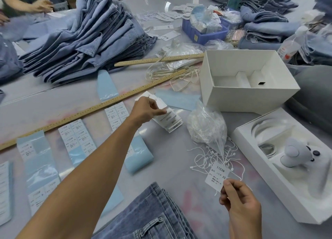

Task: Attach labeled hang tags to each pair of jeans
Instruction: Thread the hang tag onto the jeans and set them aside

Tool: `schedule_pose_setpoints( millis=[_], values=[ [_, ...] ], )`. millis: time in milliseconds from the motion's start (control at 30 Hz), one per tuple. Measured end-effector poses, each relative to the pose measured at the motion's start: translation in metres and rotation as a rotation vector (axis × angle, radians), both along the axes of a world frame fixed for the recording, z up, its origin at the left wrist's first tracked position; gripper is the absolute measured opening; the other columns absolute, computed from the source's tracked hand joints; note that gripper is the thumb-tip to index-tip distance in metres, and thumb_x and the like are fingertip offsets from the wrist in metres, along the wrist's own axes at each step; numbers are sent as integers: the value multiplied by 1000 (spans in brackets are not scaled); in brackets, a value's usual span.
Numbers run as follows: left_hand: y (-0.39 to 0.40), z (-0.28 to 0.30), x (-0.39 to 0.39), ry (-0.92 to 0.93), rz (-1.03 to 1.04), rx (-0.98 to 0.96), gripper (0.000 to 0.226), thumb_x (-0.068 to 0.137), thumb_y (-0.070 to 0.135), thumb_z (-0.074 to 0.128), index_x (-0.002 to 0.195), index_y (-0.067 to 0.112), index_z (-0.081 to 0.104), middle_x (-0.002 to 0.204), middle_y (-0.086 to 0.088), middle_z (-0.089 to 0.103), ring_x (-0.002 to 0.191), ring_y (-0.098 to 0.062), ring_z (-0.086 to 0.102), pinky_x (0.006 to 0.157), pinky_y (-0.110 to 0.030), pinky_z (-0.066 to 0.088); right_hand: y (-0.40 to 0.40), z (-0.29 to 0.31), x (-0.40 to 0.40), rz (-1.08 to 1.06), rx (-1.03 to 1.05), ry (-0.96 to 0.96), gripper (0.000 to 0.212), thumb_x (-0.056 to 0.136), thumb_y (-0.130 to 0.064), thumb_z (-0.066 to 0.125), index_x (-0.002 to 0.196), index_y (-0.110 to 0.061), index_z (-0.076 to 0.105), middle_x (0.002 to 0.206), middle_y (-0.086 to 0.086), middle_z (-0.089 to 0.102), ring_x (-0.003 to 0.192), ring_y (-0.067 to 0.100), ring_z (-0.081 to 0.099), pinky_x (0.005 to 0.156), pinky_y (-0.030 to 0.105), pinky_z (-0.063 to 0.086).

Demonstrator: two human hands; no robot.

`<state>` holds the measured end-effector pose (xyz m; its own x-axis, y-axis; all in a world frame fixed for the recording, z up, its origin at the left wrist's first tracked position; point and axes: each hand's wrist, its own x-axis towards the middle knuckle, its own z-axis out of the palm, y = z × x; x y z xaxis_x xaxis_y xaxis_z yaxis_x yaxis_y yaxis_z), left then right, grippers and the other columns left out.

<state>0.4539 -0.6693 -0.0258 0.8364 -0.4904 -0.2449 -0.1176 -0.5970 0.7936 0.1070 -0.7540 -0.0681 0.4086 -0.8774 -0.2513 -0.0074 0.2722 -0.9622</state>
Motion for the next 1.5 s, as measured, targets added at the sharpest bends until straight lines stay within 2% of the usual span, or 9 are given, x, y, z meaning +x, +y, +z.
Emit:
schedule_pose_setpoints(
  millis=[300, 467, 633, 733, 867, 967, 1167, 1333, 1500],
  values=[
    [14, -12, -75, 22, -140, -53, 27, 87, 26, 81, 71, 10, 65, 62, 2, 59, 58, -16, 52, 51, -29, 50, 3, -5, -9, 10, 4, 19, 26, 92, 3, 65, 74, -14, 72, 55, 5, 58, 44, 13, 47, 46, 20, 46],
    [19, -53, -188, -282, -515, 97, 6, 93, 30, 71, 96, 25, 72, 105, 8, 65, 99, -15, 59, 74, -38, 54, 5, 11, -10, -43, 24, -21, 30, 92, 4, 64, 70, -15, 73, 53, 4, 57, 43, 11, 46, 44, 20, 45],
    [39, -31, -227, -817, -240, 58, 21, 79, 15, 82, 89, 23, 65, 65, 0, 48, 53, -22, 43, 37, -28, 23, 4, 34, -14, -10, 115, -76, 33, 94, 4, 61, 67, -13, 71, 60, 7, 60, 47, 11, 49, 46, 21, 49],
    [62, -28, -248, -961, -6, -118, 31, 83, 13, 75, 108, 25, 63, 58, 0, 54, 47, -23, 46, 37, -30, 37, 7, 45, -13, 78, 394, -166, 31, 90, -5, 61, 64, -19, 73, 72, 8, 71, 54, 11, 63, 49, 26, 56],
    [85, -19, -279, -604, 205, -434, 12, 89, 32, 76, 97, 25, 79, 90, 17, 75, 71, 4, 68, 69, -11, 53, 24, 53, -7, 219, 698, -276, 12, 77, -10, 65, 87, -9, 71, 94, 21, 74, 80, 30, 74, 70, 52, 62],
    [99, -15, -307, -269, 312, -459, 8, 79, 38, 81, 86, 36, 81, 81, 25, 74, 65, 4, 71, 64, -8, 53, 40, 54, 2, 200, 720, -198, 21, 76, -9, 65, 96, -2, 66, 91, 24, 73, 75, 32, 72, 61, 44, 62],
    [122, -13, -303, 441, 570, -501, 25, 80, -8, 78, 75, 17, 80, 72, -12, 75, 61, -19, 70, 54, -33, 61, 66, 56, 14, 170, 602, -150, 2, 82, 7, 59, 82, 8, 61, 77, 31, 70, 60, 30, 71, 52, 32, 61],
    [133, -6, -279, 438, 554, -552, 21, 81, -8, 76, 72, 11, 79, 73, -19, 74, 55, -20, 68, 46, -28, 55, 89, 54, 15, 270, 564, -66, 7, 86, 12, 56, 80, 10, 60, 81, 30, 71, 61, 29, 71, 56, 32, 62],
    [142, -10, -282, 499, 381, -493, 72, 66, 3, 83, 125, 39, 62, 85, -15, 76, 78, -33, 76, 56, -41, 61, 89, 56, 17, 284, 548, -80, 7, 75, -1, 65, 79, 5, 64, 85, 27, 73, 68, 27, 72, 56, 32, 61]
  ],
)
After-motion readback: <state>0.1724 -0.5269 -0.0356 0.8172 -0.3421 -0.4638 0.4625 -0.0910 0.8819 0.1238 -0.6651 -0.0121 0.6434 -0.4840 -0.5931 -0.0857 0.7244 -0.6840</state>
